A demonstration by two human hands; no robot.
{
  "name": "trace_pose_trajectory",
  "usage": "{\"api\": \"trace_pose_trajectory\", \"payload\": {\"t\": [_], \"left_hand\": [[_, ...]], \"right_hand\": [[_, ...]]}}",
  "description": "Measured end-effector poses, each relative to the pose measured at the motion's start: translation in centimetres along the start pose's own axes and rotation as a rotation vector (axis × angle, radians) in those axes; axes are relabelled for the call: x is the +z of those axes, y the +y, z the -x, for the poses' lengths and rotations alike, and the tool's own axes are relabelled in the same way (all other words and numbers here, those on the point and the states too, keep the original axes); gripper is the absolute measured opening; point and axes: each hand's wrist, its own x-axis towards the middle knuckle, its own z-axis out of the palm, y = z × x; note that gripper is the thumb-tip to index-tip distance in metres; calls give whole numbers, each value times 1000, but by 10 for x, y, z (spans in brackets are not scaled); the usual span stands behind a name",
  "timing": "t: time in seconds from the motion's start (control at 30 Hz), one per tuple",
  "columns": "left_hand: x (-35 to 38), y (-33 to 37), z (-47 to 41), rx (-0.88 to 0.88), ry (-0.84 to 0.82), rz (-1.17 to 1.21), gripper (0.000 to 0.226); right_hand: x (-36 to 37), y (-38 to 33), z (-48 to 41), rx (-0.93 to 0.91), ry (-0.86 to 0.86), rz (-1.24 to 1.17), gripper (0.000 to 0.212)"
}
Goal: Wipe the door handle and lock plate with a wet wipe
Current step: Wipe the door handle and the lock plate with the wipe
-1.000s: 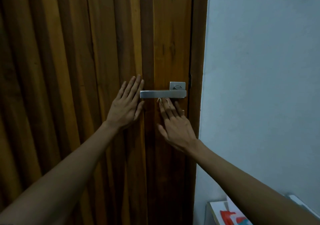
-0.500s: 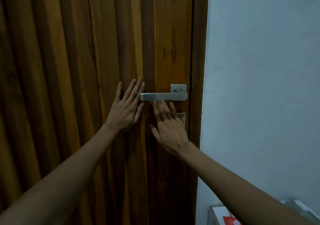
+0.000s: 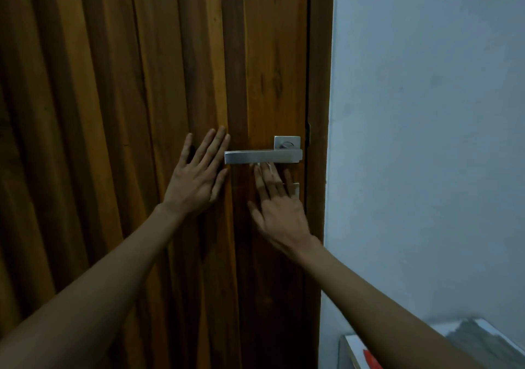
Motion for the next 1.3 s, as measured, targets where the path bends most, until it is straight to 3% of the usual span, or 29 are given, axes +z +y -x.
{"api": "trace_pose_trajectory", "payload": {"t": [0.2, 0.47, 0.53, 0.63, 0.77, 1.07, 1.3], "left_hand": [[-2, 2, -1, -16, -59, -1, 65], [-1, 4, 0, -21, -55, -19, 65], [1, 6, -1, -30, -43, -20, 65], [1, 4, 0, -21, -35, -3, 64], [-1, 4, 0, -8, -35, 16, 65], [0, 7, 1, -28, -19, 25, 65], [1, 7, 0, -32, -14, 7, 65]], "right_hand": [[-12, 34, 25, -8, -24, 112, 68], [-11, -18, 11, 502, 1, -101, 86], [-12, -42, -3, 554, -9, -186, 92], [-7, -58, -4, 424, -26, -134, 95], [0, -24, 20, 184, 30, -49, 79], [-4, 6, 26, 340, 233, -104, 53], [-7, -7, 24, 290, 257, -270, 44]]}}
